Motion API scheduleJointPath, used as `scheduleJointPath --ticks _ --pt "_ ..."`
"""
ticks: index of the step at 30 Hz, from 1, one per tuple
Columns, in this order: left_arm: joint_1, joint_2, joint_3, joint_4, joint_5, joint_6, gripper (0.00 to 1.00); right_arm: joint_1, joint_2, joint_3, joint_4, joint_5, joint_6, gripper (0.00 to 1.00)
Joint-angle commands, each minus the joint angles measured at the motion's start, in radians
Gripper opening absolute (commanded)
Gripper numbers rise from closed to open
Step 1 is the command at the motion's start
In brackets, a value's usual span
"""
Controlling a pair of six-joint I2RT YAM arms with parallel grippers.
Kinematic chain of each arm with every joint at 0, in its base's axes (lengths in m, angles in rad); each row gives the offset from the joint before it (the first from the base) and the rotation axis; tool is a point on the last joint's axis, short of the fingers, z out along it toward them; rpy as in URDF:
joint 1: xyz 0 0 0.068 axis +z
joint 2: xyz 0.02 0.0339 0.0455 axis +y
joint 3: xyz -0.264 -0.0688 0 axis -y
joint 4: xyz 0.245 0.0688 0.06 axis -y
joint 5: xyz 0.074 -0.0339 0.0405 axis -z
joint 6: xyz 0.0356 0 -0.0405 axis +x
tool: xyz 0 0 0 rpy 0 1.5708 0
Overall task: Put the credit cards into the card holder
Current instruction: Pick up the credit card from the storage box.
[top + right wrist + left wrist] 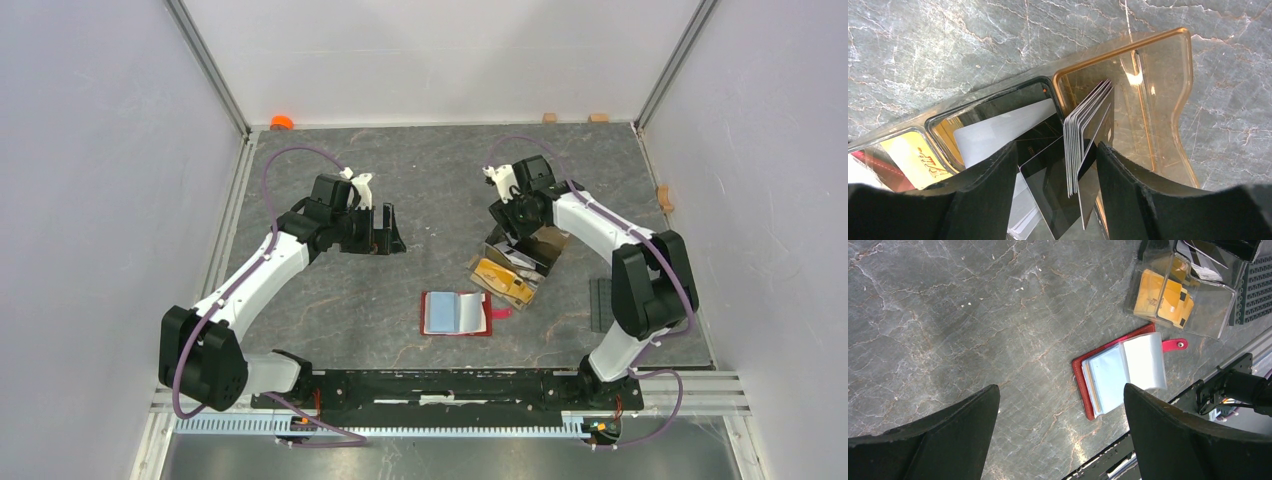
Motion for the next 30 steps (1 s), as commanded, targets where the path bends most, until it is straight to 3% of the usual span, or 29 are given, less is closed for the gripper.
scheduleJointPath --ticks 1,9,23,30 --pt "0.005 -0.009 -0.001 0.007 0.009 0.036 1.0 0.007 -0.047 0.041 -0.066 -0.013 0.041 0.63" --pt "0.005 -0.011 -0.001 0.008 0.01 0.036 1.0 0.006 -0.066 0.04 -0.091 -0.005 0.061 0.53" --pt "0.005 -0.017 -0.001 0.008 0.013 0.036 1.0 0.004 -0.08 0.032 -0.098 0.036 0.069 0.18" --pt "0.005 -0.017 -0.001 0.007 0.014 0.036 1.0 0.005 -0.124 0.0 -0.052 0.125 0.077 0.17"
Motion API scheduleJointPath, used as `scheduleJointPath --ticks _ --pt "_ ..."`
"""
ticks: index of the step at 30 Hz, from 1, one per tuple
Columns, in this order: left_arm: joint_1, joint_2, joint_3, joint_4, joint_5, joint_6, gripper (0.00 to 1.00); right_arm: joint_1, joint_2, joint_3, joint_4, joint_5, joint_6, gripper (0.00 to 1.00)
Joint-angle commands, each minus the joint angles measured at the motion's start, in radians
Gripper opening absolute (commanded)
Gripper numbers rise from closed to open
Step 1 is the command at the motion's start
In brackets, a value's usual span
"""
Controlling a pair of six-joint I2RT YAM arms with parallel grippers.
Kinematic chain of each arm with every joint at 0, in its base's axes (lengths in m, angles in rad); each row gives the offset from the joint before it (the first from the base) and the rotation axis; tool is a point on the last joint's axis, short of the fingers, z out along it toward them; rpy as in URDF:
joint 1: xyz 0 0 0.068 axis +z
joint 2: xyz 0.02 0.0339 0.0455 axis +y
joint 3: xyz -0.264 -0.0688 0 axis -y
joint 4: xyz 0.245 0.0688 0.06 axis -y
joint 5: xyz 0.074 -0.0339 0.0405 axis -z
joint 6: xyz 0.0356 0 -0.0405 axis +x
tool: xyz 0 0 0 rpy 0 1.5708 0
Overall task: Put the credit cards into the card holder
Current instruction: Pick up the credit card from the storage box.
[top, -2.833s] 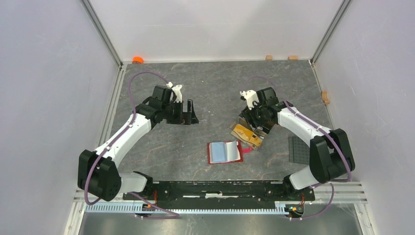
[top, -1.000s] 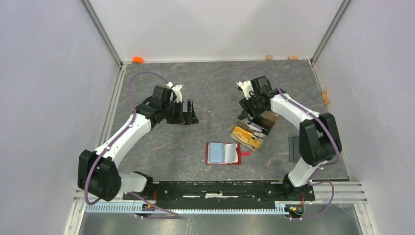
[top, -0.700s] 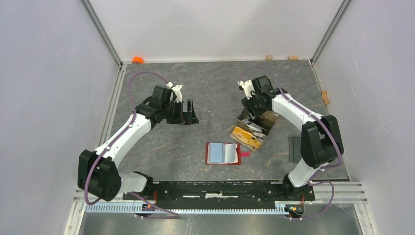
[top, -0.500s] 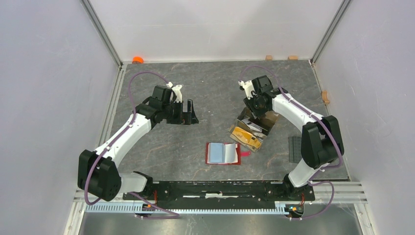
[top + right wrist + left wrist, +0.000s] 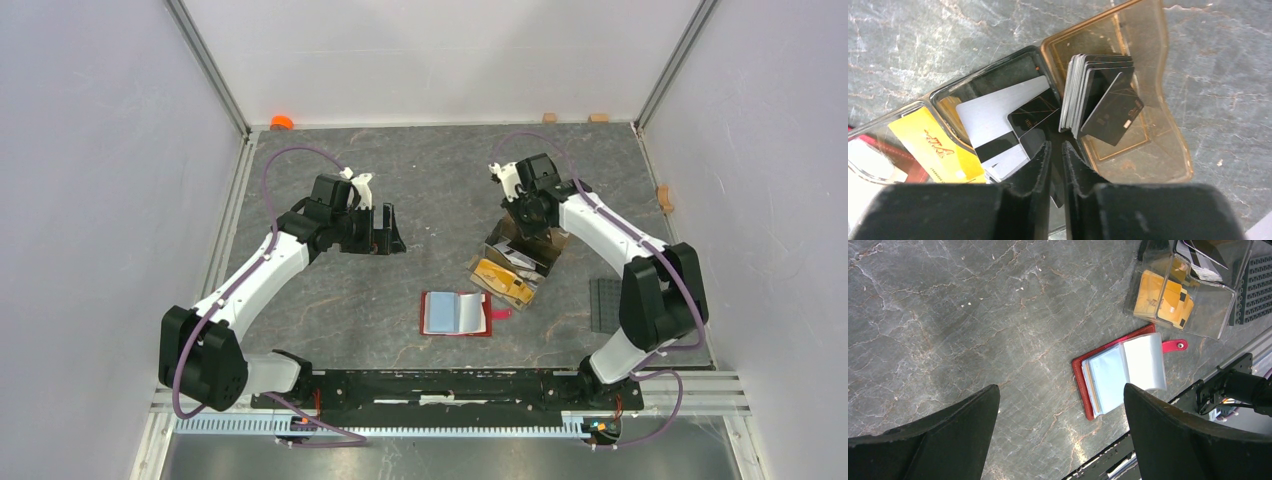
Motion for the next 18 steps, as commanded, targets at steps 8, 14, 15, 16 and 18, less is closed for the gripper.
scheduleJointPath --ticks 8,14,15,16,18 --pt "0.005 -0.013 -0.001 0.008 0.015 0.036 1.0 0.004 -0.127 -0.121 0.153 0.169 -0.013 0.6" --pt "0.005 -0.01 -0.001 0.008 0.015 0.039 1.0 0.004 -0.095 -0.177 0.274 0.047 -0.048 0.87" --pt "0.005 -0.011 -0.001 0.008 0.015 0.038 1.0 0.003 -0.08 -0.176 0.294 0.048 -0.055 0.9" --pt "0.005 -0.008 -0.002 0.008 0.013 0.038 1.0 0.003 -0.066 -0.169 0.303 0.059 -0.058 0.91" --pt "0.006 -0.008 -0.003 0.008 0.013 0.038 1.0 0.001 -0.027 -0.147 0.31 0.078 -0.064 0.92"
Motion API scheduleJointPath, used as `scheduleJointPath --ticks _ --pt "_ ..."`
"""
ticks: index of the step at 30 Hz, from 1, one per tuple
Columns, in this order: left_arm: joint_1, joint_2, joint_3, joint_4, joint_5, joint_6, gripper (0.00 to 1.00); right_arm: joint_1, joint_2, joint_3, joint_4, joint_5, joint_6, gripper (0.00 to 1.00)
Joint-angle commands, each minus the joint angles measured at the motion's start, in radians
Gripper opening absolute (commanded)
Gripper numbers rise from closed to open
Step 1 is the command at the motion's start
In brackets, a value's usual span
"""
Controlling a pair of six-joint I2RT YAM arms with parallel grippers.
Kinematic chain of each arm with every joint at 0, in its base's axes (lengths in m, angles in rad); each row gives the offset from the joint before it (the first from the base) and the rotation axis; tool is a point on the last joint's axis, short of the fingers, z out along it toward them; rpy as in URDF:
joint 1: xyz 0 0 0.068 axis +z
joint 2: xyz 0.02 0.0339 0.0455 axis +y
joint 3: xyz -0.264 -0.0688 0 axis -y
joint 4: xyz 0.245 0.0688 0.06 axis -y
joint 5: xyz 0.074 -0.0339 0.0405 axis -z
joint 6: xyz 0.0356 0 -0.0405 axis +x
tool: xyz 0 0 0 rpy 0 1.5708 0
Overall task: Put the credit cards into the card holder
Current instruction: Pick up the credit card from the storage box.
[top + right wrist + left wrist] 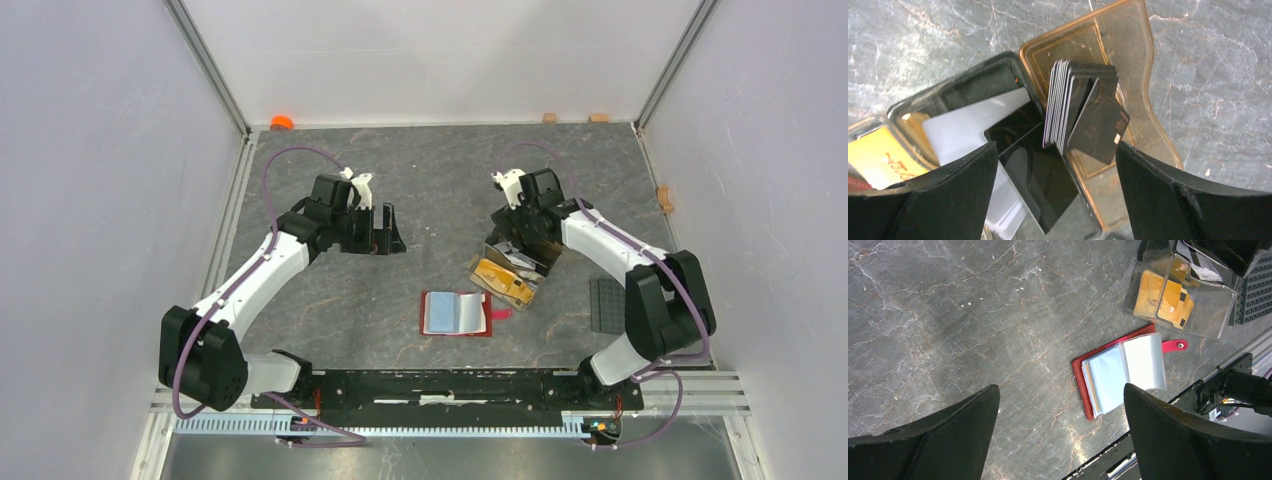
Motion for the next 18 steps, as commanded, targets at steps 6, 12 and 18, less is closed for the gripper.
scheduleJointPath --ticks 6,12,18 --pt "0.005 -0.006 -0.003 0.008 0.015 0.038 1.0 -0.015 0.137 0.026 0.196 -0.037 -0.052 0.92" --pt "0.005 -0.006 -0.001 0.008 0.019 0.038 1.0 -0.019 0.185 0.018 0.198 -0.089 -0.057 0.9" --pt "0.004 -0.008 -0.001 0.008 0.022 0.038 1.0 -0.018 0.131 -0.03 0.127 -0.18 -0.008 0.82"
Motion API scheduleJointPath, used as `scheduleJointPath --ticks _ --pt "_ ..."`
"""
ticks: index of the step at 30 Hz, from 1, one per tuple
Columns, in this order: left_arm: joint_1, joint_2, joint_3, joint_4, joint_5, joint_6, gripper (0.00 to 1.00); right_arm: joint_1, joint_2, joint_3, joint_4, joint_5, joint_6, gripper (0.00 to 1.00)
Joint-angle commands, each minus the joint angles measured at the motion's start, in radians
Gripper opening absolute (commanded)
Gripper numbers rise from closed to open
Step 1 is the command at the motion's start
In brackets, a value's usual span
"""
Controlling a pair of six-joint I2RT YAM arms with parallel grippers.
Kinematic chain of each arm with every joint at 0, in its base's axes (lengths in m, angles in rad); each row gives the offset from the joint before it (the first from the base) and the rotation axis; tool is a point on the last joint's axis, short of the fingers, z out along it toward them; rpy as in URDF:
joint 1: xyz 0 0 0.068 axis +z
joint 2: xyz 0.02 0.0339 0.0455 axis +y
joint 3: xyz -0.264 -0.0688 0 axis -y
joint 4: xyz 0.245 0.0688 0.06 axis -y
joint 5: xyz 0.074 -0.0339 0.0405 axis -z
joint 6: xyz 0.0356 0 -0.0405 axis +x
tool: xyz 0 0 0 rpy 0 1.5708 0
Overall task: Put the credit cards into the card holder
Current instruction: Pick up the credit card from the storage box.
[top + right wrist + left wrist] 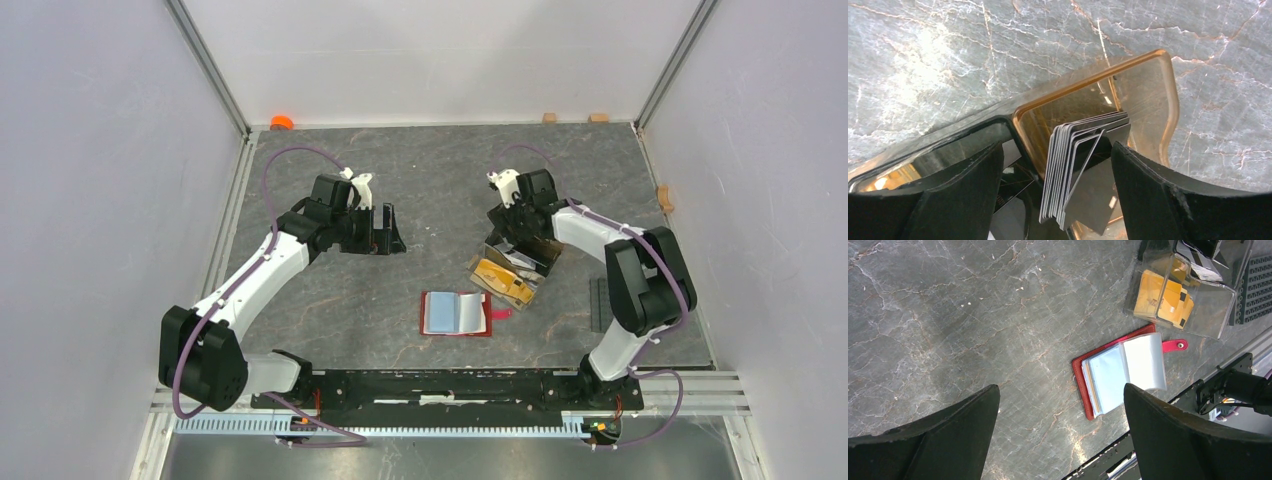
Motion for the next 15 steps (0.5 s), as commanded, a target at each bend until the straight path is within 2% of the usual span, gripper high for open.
scheduleJointPath --ticks 1,15 --pt "0.005 -0.007 -0.001 0.008 0.022 0.036 1.0 0.004 -0.058 -0.043 -0.082 -0.109 0.038 0.81" --pt "0.003 -0.006 -0.001 0.008 0.024 0.036 1.0 0.005 -0.141 -0.023 -0.182 -0.202 0.049 0.7"
